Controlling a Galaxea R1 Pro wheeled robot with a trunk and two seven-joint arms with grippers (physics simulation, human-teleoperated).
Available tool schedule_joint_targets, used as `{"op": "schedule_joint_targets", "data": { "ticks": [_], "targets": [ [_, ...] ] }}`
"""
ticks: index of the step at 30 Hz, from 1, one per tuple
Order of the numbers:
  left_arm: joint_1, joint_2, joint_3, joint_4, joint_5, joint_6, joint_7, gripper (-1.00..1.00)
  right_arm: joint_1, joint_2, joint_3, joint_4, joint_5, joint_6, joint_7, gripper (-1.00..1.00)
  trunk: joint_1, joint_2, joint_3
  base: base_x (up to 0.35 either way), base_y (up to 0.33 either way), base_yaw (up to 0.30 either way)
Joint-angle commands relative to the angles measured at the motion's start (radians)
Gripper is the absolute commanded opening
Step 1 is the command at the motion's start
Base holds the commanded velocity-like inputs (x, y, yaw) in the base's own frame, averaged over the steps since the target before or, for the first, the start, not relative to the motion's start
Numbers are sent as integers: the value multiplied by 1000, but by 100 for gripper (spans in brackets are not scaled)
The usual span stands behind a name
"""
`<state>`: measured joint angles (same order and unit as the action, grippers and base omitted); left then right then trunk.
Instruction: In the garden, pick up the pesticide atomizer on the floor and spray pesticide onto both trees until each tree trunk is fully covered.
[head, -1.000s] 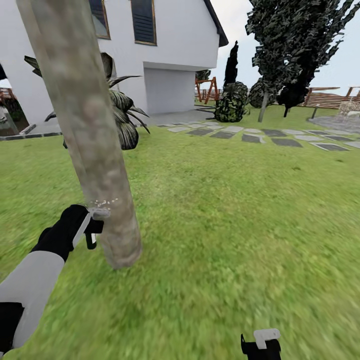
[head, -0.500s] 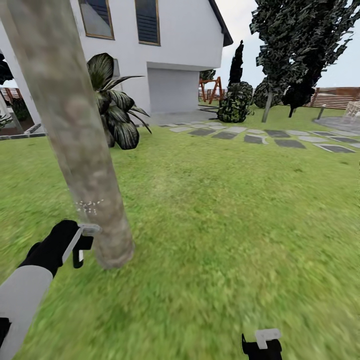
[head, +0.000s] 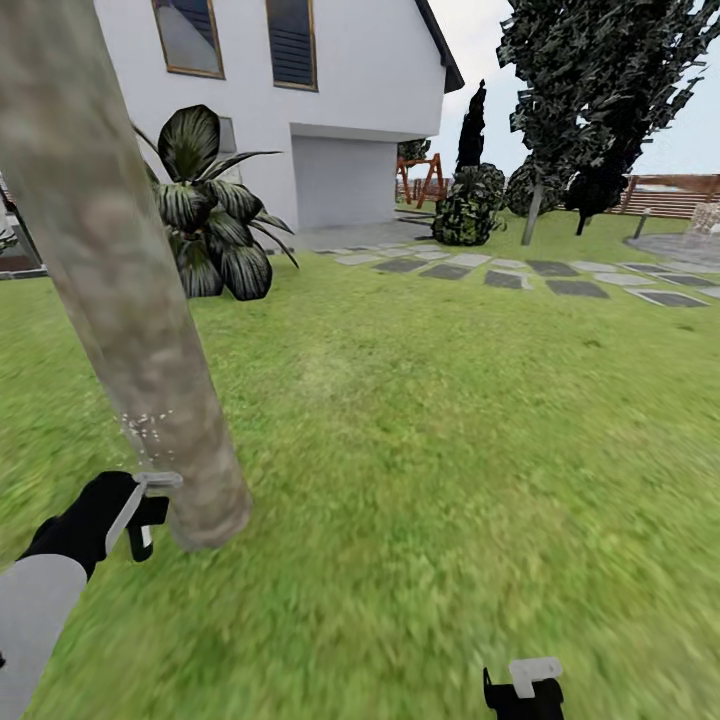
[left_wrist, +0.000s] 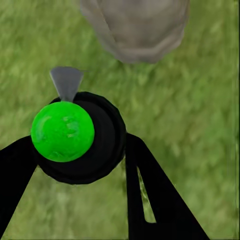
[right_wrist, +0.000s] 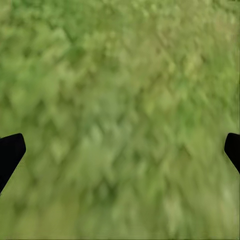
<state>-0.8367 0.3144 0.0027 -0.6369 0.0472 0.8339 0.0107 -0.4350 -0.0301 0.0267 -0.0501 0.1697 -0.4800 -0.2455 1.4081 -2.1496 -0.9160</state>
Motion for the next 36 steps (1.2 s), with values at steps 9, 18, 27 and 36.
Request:
{"op": "schedule_joint_targets", "data": {
  "ticks": [9,18,27,36],
  "targets": [
    [5,-67,-1,29,-14,-21,12,-100,-1,1,2,1,10,0,-10,100,0,0,-1,66,0,209],
    [59,-95,-6,22,-17,-58,15,-100,-1,-1,2,2,10,-2,-13,100,0,0,-1,114,-121,79],
    [59,-98,-13,23,-32,-62,19,-100,-1,-1,2,3,10,-1,-12,100,0,0,-1,140,-232,0],
    [59,-97,-13,22,-32,-64,18,-100,-1,4,2,3,10,-2,-12,100,0,0,-1,1,-272,125]
  ]
}}
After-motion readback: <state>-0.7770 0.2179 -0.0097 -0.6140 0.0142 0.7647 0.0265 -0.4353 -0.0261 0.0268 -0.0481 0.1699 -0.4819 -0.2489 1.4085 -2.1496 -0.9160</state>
